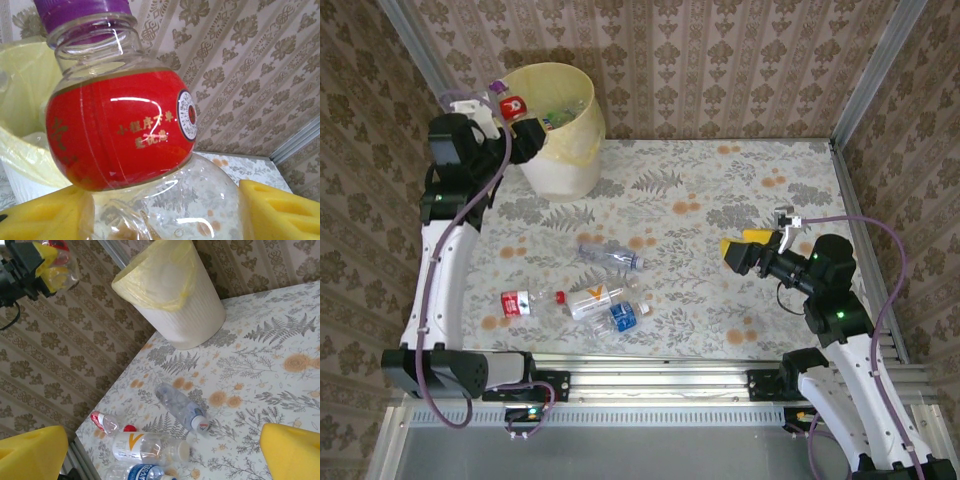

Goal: Throw the plastic bottles in the bin

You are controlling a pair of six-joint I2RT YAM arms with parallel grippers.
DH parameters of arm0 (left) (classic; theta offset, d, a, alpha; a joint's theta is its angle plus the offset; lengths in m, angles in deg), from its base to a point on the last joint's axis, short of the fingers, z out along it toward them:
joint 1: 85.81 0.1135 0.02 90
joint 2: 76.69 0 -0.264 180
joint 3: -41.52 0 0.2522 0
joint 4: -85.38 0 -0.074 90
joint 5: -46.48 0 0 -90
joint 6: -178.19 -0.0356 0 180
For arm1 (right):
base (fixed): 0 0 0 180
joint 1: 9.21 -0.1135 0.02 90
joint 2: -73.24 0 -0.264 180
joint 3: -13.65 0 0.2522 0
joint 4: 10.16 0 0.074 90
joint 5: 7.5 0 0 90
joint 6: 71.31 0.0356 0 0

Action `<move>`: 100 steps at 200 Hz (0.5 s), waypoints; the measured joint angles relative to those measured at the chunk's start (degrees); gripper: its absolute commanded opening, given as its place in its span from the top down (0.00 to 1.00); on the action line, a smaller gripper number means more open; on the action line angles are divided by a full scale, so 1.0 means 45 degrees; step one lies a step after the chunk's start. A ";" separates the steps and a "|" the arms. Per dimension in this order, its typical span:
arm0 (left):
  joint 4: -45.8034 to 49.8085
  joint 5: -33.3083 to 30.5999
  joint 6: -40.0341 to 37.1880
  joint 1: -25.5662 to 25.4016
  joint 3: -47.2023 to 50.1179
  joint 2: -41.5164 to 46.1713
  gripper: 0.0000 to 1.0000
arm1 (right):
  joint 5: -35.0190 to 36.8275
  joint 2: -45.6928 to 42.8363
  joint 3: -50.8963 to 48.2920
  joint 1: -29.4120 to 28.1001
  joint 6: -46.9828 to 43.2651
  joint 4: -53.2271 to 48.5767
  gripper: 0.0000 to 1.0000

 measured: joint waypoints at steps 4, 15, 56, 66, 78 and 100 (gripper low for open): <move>0.0010 0.0000 0.0000 0.0010 -0.0151 -0.0112 0.43 | 0.0000 -0.0019 -0.0005 -0.0015 -0.0015 0.0000 0.00; 0.0063 0.0034 -0.0068 0.0083 -0.0651 -0.0559 0.43 | 0.0005 -0.0107 -0.0010 -0.0039 -0.0141 0.0000 0.00; 0.0578 -0.0151 -0.0661 0.0228 -0.2254 -0.1928 0.44 | 0.0053 -0.0491 -0.0010 -0.0058 -0.0578 0.0005 0.00; 0.0699 -0.0214 -0.0797 0.0257 -0.2526 -0.2137 0.45 | 0.0083 -0.0559 -0.0010 -0.0058 -0.0665 0.0000 0.00; 0.0724 -0.0282 -0.0923 0.0282 -0.2715 -0.2273 0.45 | 0.0102 -0.0602 -0.0010 -0.0058 -0.0738 0.0000 0.00; 0.0369 -0.0291 -0.0996 0.0325 -0.2725 -0.2283 0.46 | 0.0165 -0.0593 -0.0010 -0.0058 -0.0918 -0.0010 0.00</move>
